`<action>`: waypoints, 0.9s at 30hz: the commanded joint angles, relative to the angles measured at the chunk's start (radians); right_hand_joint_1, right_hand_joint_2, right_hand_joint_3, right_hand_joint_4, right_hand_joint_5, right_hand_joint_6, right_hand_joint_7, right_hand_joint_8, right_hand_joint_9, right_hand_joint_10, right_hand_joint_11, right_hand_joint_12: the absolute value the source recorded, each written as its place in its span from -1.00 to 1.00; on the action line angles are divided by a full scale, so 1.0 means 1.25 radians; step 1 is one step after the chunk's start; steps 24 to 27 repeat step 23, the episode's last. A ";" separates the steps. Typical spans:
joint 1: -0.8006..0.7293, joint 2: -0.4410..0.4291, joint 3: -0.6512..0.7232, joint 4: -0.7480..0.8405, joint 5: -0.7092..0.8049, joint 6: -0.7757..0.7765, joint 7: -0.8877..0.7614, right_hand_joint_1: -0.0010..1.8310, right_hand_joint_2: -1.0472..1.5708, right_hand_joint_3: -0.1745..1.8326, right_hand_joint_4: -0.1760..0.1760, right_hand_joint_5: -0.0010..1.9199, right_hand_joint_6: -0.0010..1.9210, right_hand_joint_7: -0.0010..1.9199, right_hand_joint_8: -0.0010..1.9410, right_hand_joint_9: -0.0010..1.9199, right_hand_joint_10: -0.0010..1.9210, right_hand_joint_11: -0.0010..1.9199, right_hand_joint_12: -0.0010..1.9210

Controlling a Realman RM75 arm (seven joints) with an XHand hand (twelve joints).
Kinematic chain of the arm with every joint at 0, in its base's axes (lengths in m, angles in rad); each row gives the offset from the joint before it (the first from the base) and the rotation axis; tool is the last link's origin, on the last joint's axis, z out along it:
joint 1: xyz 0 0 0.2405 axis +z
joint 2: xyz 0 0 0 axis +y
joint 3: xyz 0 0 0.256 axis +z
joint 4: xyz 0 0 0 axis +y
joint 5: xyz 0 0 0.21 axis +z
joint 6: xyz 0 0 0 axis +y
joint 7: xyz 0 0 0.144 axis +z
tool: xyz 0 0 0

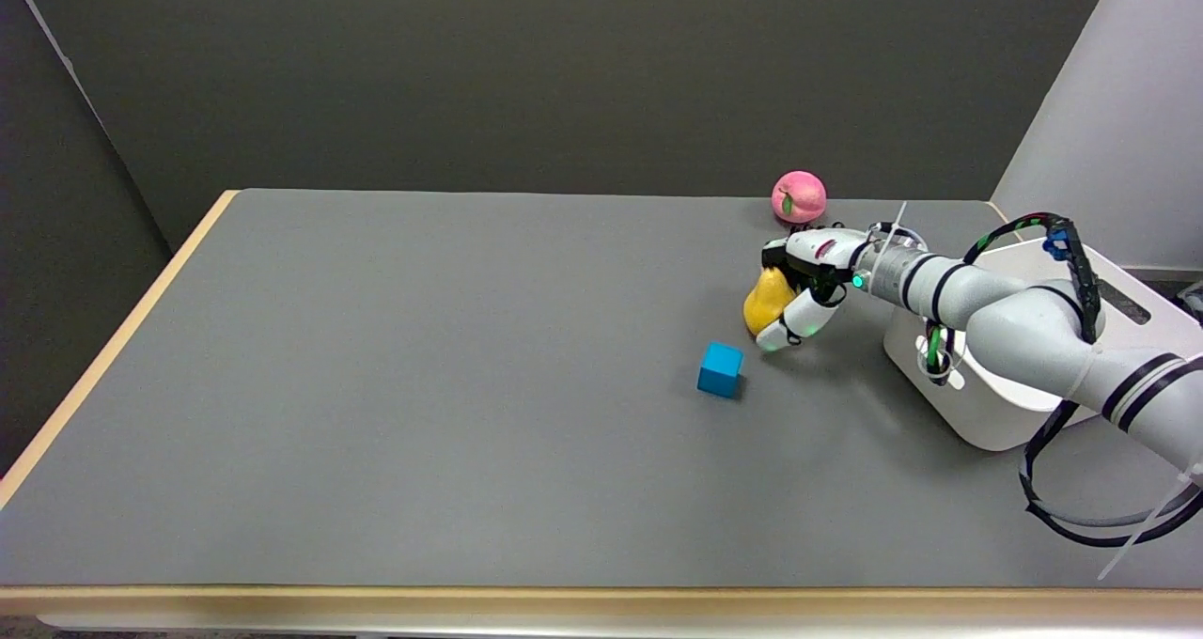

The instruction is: Pick up the pear.

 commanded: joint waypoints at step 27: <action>-0.428 -0.043 0.629 0.335 0.000 0.431 -0.004 0.26 0.56 -0.21 -0.44 -0.37 0.64 -0.14 0.62 -0.14 0.97 -0.60 1.00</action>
